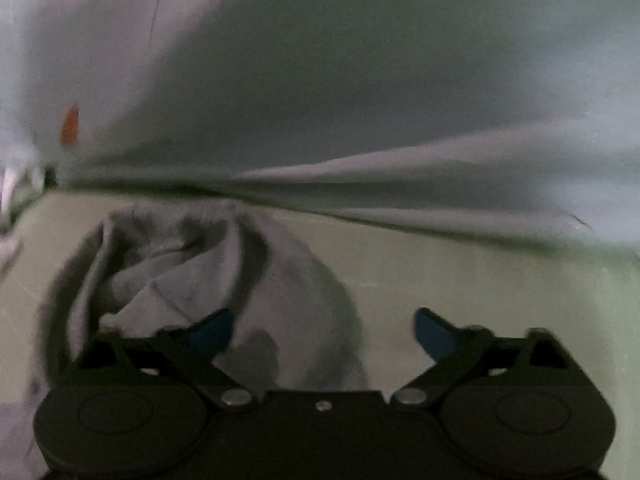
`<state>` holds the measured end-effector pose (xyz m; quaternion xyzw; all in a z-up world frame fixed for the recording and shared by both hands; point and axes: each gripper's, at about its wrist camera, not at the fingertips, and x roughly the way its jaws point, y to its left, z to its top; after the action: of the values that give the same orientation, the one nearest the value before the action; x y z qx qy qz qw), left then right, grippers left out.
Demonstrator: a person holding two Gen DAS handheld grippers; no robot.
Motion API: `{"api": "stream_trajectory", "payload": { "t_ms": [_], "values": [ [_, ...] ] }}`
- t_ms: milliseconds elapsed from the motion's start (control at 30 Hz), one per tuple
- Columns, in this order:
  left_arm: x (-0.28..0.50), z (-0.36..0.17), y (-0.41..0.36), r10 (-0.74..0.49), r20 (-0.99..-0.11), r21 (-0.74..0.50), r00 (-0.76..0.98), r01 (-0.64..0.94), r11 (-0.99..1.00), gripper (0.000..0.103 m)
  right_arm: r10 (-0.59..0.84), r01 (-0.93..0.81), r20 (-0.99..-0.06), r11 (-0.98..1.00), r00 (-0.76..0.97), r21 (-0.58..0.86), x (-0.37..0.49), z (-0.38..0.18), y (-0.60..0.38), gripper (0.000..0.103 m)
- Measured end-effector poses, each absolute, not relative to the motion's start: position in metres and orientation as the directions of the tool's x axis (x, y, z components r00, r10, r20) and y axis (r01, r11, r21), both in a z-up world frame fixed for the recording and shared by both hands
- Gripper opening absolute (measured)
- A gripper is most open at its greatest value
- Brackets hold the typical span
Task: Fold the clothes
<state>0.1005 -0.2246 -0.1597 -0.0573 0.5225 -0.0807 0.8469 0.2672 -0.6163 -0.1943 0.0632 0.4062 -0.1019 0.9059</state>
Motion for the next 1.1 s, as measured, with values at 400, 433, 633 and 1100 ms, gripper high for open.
{"api": "stream_trajectory", "payload": {
  "t_ms": [400, 433, 633, 1100],
  "values": [
    [0.119, -0.179, -0.259, -0.211, -0.867, -0.153, 0.45, 0.162, 0.975, 0.102, -0.457, 0.275, -0.614, 0.887, 0.644, -0.372, 0.296, -0.157, -0.638, 0.005],
    [0.12, -0.178, -0.262, -0.214, -0.868, -0.153, 0.448, 0.17, 0.974, 0.102, -0.476, 0.298, -0.596, 0.877, 0.647, -0.377, 0.296, -0.152, -0.644, 0.005],
    [0.12, -0.181, -0.283, -0.247, -0.857, -0.162, 0.452, 0.218, 0.962, 0.102, -0.515, 0.408, -0.566, 0.857, 0.643, -0.315, 0.293, -0.122, -0.675, 0.006],
    [0.076, -0.17, -0.255, -0.202, -0.898, -0.116, 0.391, 0.233, 0.966, 0.102, -0.463, 0.519, -0.677, 0.844, 0.572, -0.139, 0.04, -0.136, -0.609, 0.097]
  ]
}}
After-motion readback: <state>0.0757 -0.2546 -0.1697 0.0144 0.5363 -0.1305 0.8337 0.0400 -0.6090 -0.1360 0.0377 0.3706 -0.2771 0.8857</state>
